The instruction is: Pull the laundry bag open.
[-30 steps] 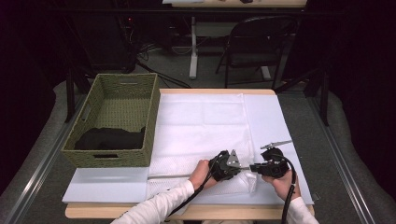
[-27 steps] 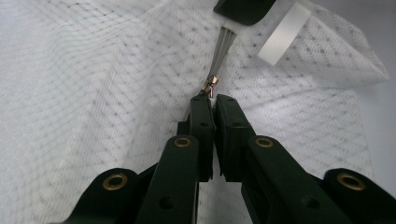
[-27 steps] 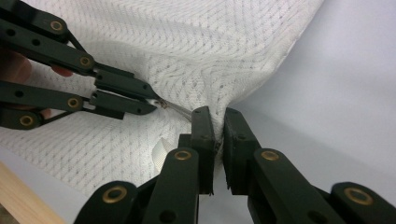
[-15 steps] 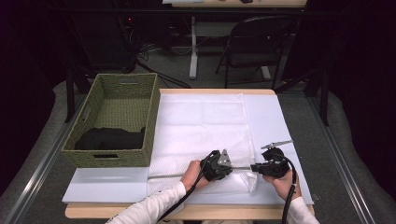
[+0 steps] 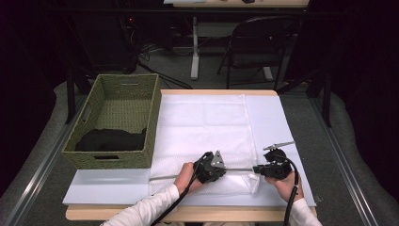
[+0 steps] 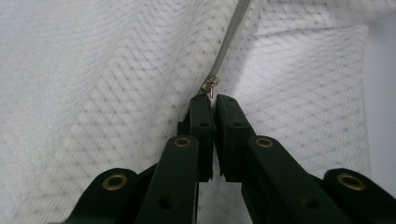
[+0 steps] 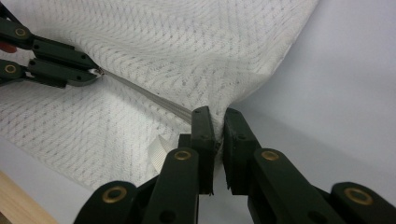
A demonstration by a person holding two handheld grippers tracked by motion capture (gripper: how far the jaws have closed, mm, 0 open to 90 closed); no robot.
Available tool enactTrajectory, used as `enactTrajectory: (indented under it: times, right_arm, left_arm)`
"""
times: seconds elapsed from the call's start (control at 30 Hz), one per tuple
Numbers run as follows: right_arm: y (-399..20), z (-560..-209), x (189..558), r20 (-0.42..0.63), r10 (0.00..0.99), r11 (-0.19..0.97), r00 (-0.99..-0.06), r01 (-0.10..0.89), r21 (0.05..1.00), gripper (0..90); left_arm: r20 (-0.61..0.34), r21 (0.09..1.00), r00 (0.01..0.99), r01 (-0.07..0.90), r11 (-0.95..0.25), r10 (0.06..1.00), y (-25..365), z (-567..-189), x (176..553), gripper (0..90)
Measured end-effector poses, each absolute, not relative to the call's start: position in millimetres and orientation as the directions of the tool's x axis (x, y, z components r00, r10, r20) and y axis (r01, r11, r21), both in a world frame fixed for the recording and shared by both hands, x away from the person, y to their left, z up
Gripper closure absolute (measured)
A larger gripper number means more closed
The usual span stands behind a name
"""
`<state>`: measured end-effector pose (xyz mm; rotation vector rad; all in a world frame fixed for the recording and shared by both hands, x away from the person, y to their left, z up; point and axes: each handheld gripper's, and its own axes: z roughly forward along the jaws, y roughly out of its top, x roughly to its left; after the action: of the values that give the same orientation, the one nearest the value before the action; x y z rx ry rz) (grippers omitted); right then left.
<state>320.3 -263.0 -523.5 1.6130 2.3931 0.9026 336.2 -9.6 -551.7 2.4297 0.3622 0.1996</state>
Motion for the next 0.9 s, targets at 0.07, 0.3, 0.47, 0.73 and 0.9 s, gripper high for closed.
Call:
enactTrajectory:
  times: [0.07,0.3,0.47,0.73,0.9]
  right_arm:
    - [-262.9,-523.4,320.2,0.225,0.879,0.252,-0.421,0.809,0.530,84.5]
    - [-263.3,-523.9,320.2,0.222,0.882,0.252,-0.417,0.812,0.526,84.5]
    - [-263.6,-525.5,321.2,0.215,0.878,0.262,-0.427,0.806,0.530,84.5]
    - [-263.2,-525.6,321.4,0.211,0.879,0.268,-0.428,0.808,0.524,84.5]
    - [-263.0,-525.7,321.2,0.208,0.880,0.270,-0.428,0.809,0.522,84.5]
  left_arm:
    - [0.053,0.634,0.949,0.208,-0.745,0.310,-6.1,-551.2,336.2,86.4]
    - [0.050,0.630,0.943,0.225,-0.743,0.328,7.8,-550.9,336.5,86.4]
    - [0.058,0.623,0.938,0.233,-0.746,0.341,16.7,-550.0,335.0,86.4]
    - [0.067,0.611,0.930,0.248,-0.752,0.361,35.9,-548.9,333.7,86.4]
    - [0.071,0.600,0.926,0.257,-0.758,0.371,45.5,-546.1,333.6,86.4]
